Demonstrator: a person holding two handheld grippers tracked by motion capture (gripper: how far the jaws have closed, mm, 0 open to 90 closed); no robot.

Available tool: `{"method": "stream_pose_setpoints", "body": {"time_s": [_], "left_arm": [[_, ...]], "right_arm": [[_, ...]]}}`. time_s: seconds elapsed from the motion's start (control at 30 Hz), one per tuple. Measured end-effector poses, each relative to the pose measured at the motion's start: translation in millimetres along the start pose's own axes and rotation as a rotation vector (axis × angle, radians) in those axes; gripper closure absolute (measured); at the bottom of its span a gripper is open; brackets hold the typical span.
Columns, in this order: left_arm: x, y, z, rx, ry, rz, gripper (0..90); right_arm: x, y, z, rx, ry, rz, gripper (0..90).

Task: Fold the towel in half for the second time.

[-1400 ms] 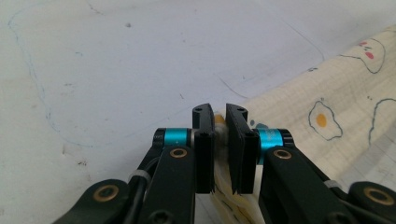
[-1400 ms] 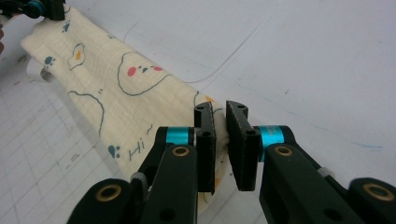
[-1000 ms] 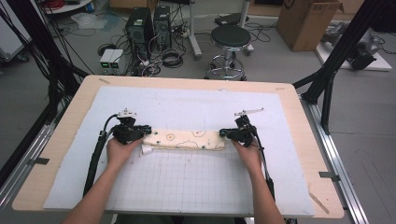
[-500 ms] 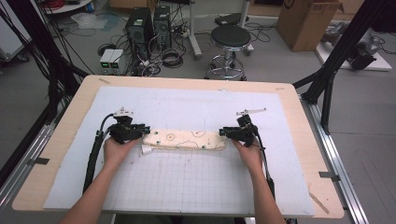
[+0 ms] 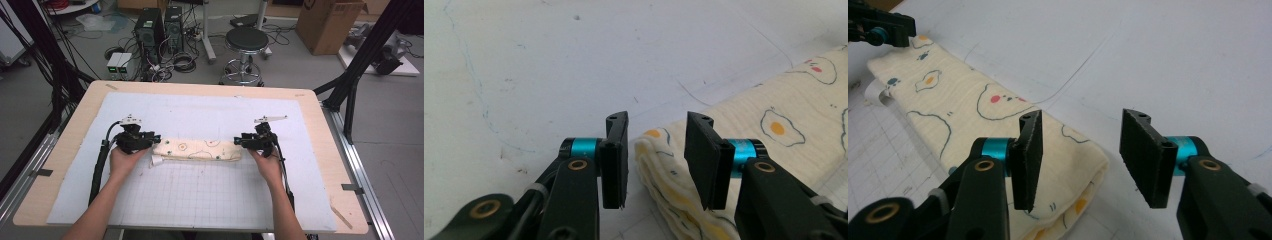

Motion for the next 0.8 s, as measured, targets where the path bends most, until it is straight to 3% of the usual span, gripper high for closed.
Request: {"method": "stream_pose_setpoints", "body": {"time_s": [0.53, 0.8], "left_arm": [[-7.1, -4.4, -3.5, 0.008, 0.013, -0.019, 53.5], [-10.6, -7.5, -7.7, 0.021, 0.029, -0.033, 49.7]], "right_arm": [[-3.2, -4.9, -1.0, 0.006, 0.015, -0.037, 37.1], [-5.9, -4.3, -1.4, 0.006, 0.039, -0.027, 28.7]]}}
Point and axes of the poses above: each handheld gripper's, and its own axes: x roughly forward along the jaws, y roughly out of its underside, z roughly to its left, the point moved 10 cm from there along x, roughly forward along the jaws
